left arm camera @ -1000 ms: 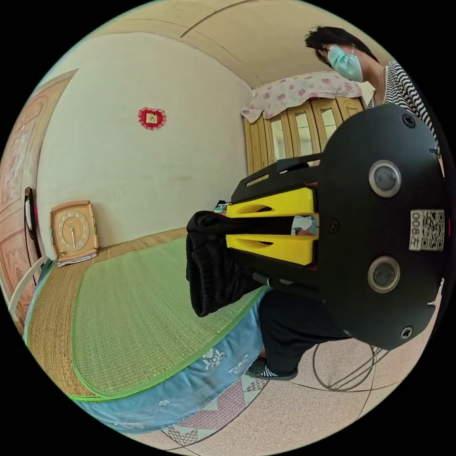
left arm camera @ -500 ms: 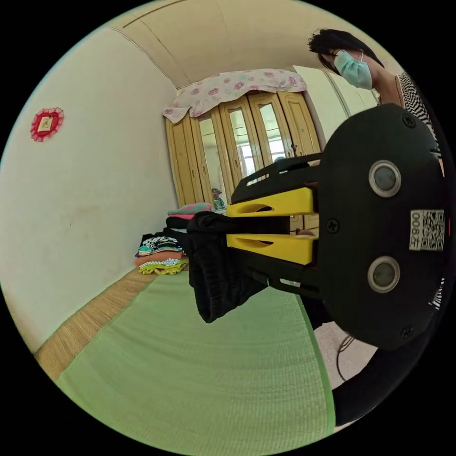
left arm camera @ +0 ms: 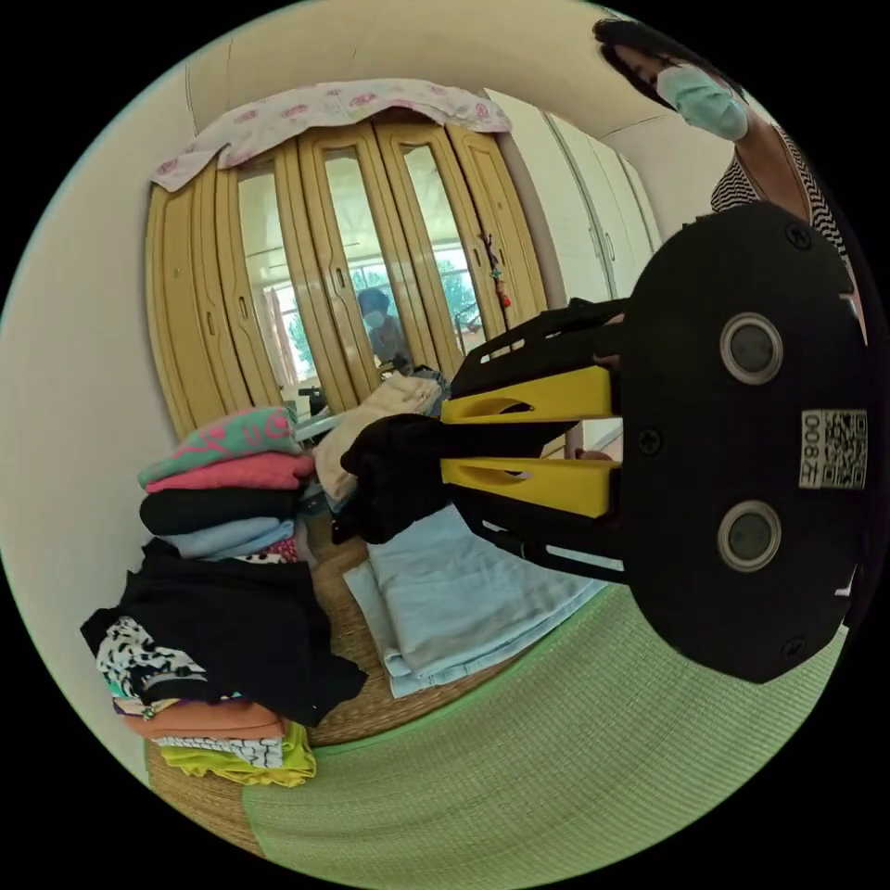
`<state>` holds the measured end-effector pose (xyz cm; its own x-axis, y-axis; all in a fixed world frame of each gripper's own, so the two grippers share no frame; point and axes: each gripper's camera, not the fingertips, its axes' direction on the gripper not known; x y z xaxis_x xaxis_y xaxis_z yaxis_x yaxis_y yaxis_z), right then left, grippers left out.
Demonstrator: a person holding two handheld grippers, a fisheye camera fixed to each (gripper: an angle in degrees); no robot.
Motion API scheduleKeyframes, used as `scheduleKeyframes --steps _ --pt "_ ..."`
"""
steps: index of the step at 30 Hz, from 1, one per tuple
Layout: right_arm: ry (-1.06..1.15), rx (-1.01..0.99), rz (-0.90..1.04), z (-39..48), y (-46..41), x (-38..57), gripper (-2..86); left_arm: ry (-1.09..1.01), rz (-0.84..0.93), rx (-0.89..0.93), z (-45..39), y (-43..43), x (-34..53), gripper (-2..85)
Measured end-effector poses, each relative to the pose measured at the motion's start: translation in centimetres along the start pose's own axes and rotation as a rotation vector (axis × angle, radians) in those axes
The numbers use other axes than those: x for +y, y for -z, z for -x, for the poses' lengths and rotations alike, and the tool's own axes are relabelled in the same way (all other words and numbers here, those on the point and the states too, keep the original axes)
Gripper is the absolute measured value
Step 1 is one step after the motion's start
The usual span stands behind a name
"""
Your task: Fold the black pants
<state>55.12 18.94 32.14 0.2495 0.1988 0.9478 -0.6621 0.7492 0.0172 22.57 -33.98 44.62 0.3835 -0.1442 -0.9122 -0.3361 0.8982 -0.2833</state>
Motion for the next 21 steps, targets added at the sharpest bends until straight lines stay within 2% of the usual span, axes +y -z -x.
scheduleKeyframes --steps 3,7,12,14,21 --pt "-0.165 0.034 0.08 -4.8 -3.8 2.1 2.6 0.017 0.123 -0.162 1.8 -5.1 -3.1 6.4" --pt "-0.176 0.013 0.126 -5.1 -6.7 3.3 2.8 -0.018 0.1 -0.08 1.8 -7.5 -6.5 6.4" --pt "-0.154 0.045 0.145 -3.8 -7.8 3.3 3.4 -0.176 0.116 -0.157 -0.5 -11.5 -11.2 6.4" --pt "-0.151 0.079 0.175 -3.5 -8.4 3.8 3.9 -0.172 0.111 -0.151 -0.3 -12.3 -12.0 6.6" --pt "-0.213 0.026 0.096 -2.8 -6.1 7.0 4.5 -0.116 0.035 -0.152 -0.1 -13.0 -13.8 8.0"
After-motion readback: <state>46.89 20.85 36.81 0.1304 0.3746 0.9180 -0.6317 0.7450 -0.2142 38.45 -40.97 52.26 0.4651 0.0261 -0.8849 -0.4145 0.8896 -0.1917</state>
